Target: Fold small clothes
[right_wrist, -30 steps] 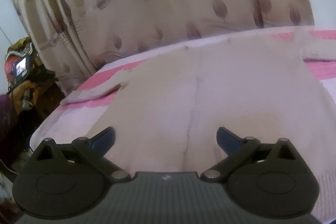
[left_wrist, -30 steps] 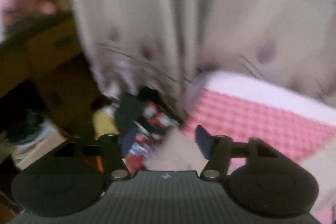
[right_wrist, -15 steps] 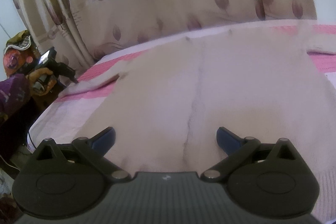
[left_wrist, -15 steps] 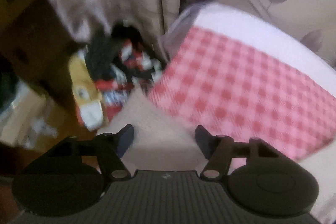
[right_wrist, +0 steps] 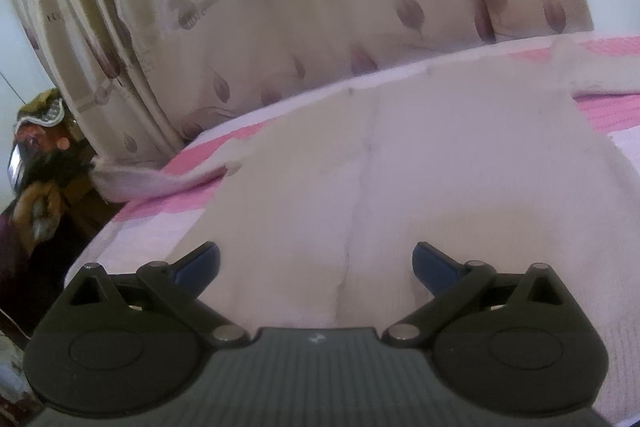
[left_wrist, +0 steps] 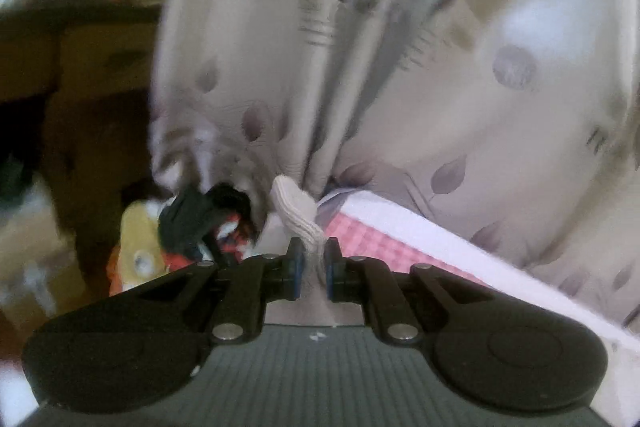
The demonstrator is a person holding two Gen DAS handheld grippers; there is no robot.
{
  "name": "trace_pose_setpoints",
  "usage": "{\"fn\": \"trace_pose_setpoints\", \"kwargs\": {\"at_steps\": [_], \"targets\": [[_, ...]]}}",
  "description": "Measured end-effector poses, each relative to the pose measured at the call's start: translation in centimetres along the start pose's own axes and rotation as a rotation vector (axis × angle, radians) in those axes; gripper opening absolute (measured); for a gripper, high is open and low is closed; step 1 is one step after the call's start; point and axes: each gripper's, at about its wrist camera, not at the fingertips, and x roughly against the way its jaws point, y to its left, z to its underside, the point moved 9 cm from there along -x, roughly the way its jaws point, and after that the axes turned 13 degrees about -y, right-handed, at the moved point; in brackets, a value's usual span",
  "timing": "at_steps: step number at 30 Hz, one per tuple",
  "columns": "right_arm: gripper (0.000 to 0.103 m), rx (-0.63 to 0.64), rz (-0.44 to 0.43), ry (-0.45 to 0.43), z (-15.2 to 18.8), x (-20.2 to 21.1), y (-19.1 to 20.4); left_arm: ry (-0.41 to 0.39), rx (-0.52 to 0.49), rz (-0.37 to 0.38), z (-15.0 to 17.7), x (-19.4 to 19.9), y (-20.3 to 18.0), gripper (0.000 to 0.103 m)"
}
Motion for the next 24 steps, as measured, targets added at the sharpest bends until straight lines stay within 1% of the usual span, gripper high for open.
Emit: {"fn": "trace_pose_setpoints", "kwargs": {"at_steps": [2,3,5,6,7,8,9,10,13,14,15,16,18,19,20,21,23,24], "targets": [[0.103,-0.004,-0.005,0.001,0.3,0.1,0.0,0.044,0.051,-0.043,2.9,3.0,2.6,0.014],[0.103,-0.004,-0.01,0.006,0.4,0.2,0.0,0.08,0.067,-0.064,4.6,4.1,3.8,0.017],[0.103,-0.005,-0.015,0.014,0.5,0.3,0.0,0.114,0.06,-0.108,6.9,5.8,5.7,0.018],[0.103,-0.005,-0.019,0.017,0.5,0.3,0.1,0.126,0.064,-0.111,7.6,6.3,6.4,0.029],[0.103,0.001,-0.025,0.017,0.4,0.4,0.2,0.139,0.073,-0.11,8.0,6.5,6.9,0.047],[0.103,0.01,-0.03,0.012,0.2,0.5,0.4,0.144,0.091,-0.118,8.0,6.7,7.5,0.058],[0.103,0.018,-0.033,0.007,0.0,0.7,0.6,0.141,0.117,-0.127,7.9,7.0,8.0,0.078],[0.103,0.025,-0.037,0.0,-0.2,0.9,0.8,0.141,0.132,-0.126,7.8,7.3,8.6,0.087],[0.103,0.033,-0.043,-0.029,-0.7,1.6,1.3,0.156,0.126,-0.121,7.5,6.6,8.2,0.092],[0.103,0.033,-0.043,-0.032,-0.7,1.8,1.3,0.173,0.121,-0.131,7.6,6.1,8.0,0.092],[0.103,0.032,-0.039,-0.03,-0.7,1.9,1.3,0.18,0.14,-0.14,7.6,6.0,8.0,0.089],[0.103,0.034,-0.033,-0.026,-0.6,2.0,1.3,0.168,0.168,-0.14,7.4,6.8,8.0,0.088],[0.103,0.044,-0.025,-0.032,-0.6,2.4,1.1,0.09,0.217,-0.142,6.4,8.0,6.9,0.088],[0.103,0.05,-0.015,-0.036,-0.8,2.7,1.0,0.057,0.213,-0.141,6.0,8.6,6.0,0.091],[0.103,0.055,-0.008,-0.041,-0.9,2.9,0.7,0.044,0.197,-0.126,5.8,9.1,4.5,0.092],[0.103,0.059,0.0,-0.052,-1.2,3.2,0.4,0.038,0.17,-0.092,5.8,9.5,2.6,0.092],[0.103,0.061,0.029,-0.081,-1.9,3.8,-0.7,0.035,0.109,0.006,6.1,10.2,-1.4,0.094],[0.103,0.06,0.047,-0.089,-2.3,4.0,-1.5,0.042,0.069,0.062,6.5,10.5,-3.7,0.097]]}}
